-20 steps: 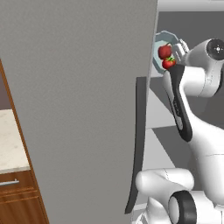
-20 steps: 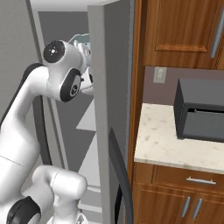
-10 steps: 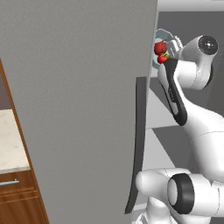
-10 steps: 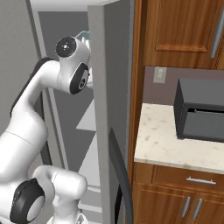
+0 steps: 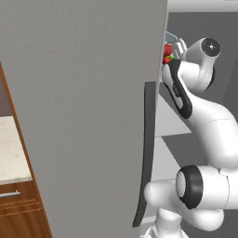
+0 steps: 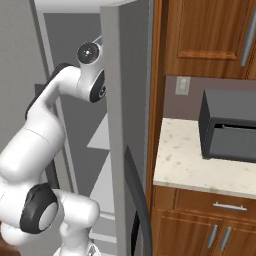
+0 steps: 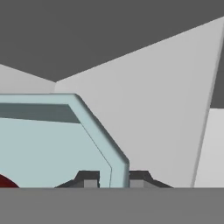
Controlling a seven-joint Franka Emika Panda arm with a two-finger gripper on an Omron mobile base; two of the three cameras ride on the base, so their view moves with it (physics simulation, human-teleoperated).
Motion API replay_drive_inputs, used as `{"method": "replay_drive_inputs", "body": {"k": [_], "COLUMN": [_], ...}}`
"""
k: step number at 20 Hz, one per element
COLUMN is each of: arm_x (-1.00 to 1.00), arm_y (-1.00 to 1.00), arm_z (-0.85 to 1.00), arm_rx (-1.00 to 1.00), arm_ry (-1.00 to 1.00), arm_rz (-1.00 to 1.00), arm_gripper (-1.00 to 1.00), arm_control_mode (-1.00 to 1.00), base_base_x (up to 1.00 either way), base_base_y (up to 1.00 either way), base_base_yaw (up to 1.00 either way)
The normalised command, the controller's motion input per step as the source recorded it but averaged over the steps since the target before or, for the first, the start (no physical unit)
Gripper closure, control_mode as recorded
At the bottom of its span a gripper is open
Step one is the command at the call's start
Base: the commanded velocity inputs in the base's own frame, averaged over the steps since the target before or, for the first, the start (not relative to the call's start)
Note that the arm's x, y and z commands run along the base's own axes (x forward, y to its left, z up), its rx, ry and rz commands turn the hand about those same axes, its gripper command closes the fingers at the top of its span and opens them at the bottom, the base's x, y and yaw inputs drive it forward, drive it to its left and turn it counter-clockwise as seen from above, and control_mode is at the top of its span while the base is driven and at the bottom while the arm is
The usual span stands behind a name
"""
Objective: Take the tomato and bell pepper out of the freezer and place them in the tupperware container on the counter. Then put the tupperware containing the vegetables back in the freezer.
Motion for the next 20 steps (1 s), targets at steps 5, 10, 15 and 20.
{"method": "replay_drive_inputs", "body": {"k": [5, 10, 15, 20], "arm_x": [0.40, 0.35, 0.30, 0.31], "arm_y": [-0.04, -0.03, -0.05, -0.01], "arm_z": [-0.17, -0.18, -0.14, -0.23], "arm_rx": [0.04, 0.03, 0.04, 0.02], "arm_ry": [0.00, 0.00, 0.00, 0.00], "arm_rz": [0.00, 0.00, 0.00, 0.00], "arm_gripper": [1.00, 1.00, 1.00, -1.00], "arm_control_mode": [-1.00, -1.00, -1.00, -1.00], "base_base_x": [0.00, 0.00, 0.00, 0.00], "base_base_y": [0.00, 0.00, 0.00, 0.00], "base_base_yaw": [0.00, 0.00, 0.00, 0.00]}}
